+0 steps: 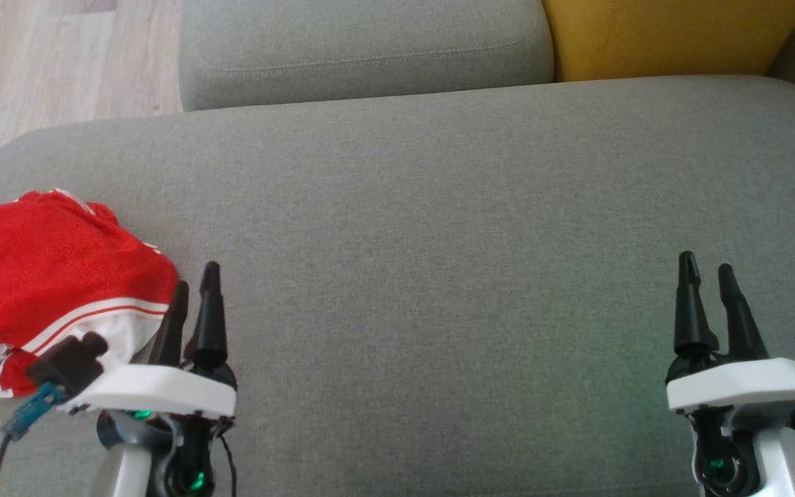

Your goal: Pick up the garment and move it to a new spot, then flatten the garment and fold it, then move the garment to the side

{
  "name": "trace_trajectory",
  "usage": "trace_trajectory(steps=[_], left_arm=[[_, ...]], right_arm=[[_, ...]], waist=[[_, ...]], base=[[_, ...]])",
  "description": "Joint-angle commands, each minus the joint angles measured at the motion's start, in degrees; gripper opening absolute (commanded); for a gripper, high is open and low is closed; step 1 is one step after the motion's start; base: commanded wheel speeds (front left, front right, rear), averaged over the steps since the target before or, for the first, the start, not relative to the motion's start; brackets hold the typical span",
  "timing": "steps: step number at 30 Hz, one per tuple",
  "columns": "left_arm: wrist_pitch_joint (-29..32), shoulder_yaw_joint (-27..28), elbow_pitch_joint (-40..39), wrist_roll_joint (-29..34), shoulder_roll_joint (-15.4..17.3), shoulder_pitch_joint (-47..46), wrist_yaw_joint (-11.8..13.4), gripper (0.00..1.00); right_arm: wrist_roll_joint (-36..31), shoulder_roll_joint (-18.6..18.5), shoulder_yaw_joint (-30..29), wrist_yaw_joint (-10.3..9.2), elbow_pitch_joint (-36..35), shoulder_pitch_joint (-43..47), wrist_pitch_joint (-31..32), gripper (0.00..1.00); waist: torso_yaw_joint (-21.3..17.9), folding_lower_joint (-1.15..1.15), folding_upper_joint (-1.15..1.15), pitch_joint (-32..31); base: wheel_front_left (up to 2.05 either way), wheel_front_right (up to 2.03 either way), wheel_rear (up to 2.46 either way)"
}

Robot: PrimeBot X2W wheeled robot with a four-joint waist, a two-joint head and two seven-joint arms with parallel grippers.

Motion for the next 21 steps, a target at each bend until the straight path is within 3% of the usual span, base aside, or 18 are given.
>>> trace_trajectory(steps=[1, 6, 21], left_arm=[[-0.8, 0.3, -2.6, 2.1, 0.8, -3.5, 0.4, 1.00], [-1.4, -1.6, -2.7, 6.9, 1.7, -3.7, 1.6, 1.00], [-4.1, -9.3, -2.4, 19.9, 5.3, -5.2, 9.9, 1.00]], right_arm=[[-2.3, -0.6, 0.9, -0.03, -2.1, -2.9, -0.8, 1.00], [-6.3, -0.6, 0.8, -0.03, -2.5, -3.3, -1.5, 1.00], [-21.5, -1.0, 3.2, -0.04, -3.3, -3.5, -4.2, 1.00]], waist=[[-0.1, 0.00, 0.00, 0.0], [-0.3, 0.00, 0.00, 0.1], [-0.1, 0.00, 0.00, -0.1]], base=[[0.00, 0.00, 0.00], [0.00, 0.00, 0.00], [0.00, 0.00, 0.00]])
